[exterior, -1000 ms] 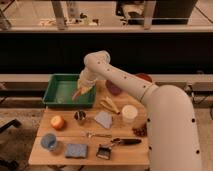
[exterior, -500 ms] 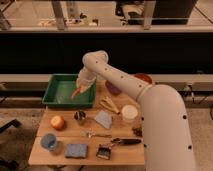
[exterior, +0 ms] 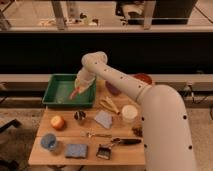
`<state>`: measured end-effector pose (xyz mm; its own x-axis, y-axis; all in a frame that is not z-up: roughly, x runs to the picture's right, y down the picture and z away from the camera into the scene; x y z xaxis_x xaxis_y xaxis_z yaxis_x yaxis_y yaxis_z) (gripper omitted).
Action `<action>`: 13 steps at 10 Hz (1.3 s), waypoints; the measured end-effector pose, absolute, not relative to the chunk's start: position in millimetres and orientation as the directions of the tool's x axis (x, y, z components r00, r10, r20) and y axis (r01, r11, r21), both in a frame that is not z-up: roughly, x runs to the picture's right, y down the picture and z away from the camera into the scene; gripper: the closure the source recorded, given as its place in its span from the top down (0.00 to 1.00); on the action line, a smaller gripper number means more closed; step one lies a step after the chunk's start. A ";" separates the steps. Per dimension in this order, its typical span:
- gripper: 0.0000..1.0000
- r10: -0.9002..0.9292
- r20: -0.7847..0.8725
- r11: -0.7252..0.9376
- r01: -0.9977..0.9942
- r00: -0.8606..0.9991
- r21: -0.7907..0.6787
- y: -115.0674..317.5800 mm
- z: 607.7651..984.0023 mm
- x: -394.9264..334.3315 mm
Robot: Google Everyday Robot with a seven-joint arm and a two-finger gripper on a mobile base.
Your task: Place pepper in tray
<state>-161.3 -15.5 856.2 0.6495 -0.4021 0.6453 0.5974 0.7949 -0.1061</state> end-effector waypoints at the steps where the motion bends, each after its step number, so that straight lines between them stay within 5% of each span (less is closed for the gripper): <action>1: 0.33 -0.430 0.640 0.792 0.606 0.636 -0.070 -15.6 853.7 -170.7; 6: 0.78 -0.455 0.612 0.803 0.595 0.647 -0.032 -13.2 852.1 -180.4; 13: 0.80 -0.364 0.539 0.849 0.509 0.759 -0.144 -2.5 884.3 -169.6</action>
